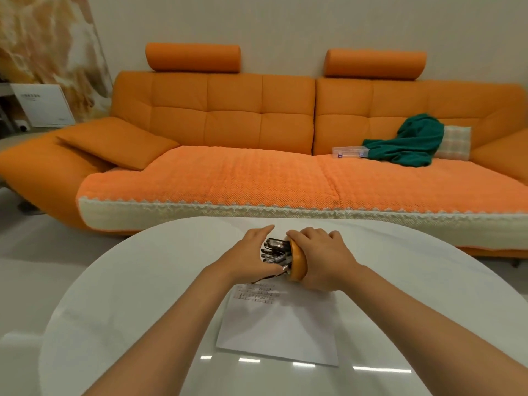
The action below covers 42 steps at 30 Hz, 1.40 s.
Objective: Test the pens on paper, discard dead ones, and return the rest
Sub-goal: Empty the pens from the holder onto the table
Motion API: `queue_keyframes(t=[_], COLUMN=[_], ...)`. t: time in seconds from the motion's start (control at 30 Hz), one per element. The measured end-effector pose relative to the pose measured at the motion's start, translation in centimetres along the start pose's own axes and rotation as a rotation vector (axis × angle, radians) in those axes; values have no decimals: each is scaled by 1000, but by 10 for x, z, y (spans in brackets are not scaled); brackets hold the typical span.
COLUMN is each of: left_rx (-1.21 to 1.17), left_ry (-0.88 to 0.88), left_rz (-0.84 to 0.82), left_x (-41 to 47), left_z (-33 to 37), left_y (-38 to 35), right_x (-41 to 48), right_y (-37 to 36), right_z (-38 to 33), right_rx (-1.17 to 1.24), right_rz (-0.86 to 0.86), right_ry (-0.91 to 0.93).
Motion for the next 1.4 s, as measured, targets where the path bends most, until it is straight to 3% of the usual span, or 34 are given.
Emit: queue_keyframes(t=[0.17, 0.33, 0.47, 0.63, 0.8, 1.2, 1.4], left_rx=[275, 283, 385, 456, 377, 514, 536], left_ry=[-50, 65, 37, 85, -16, 99, 125], left_rz=[-20, -93, -91, -134, -112, -229, -249], left_x=[16, 32, 33, 40, 55, 64, 67], left_z=[17, -3, -6, -12, 20, 25, 30], left_y=[-19, -41, -50, -61, -72, -101, -106], right_x=[2, 1, -9, -22, -33, -75, -88], right_y=[2, -3, 4, 7, 0, 6, 10], right_z=[-11, -11, -11, 3, 23, 95, 114], right_rx=[-199, -376, -469, -528, -567, -693, -615], right_rz=[31, 60, 68, -2, -36, -105, -80], right_ry=[67, 79, 82, 8, -39, -173, -198])
Point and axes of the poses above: each hand's wrist, its own x-axis towards the middle knuckle, its own y-axis out of the back of the hand, z = x × y, the point moved 10 cm from there along x, towards the middle knuckle, and after that the axes turned 14 degrees about -z, right-handed, at the moved point
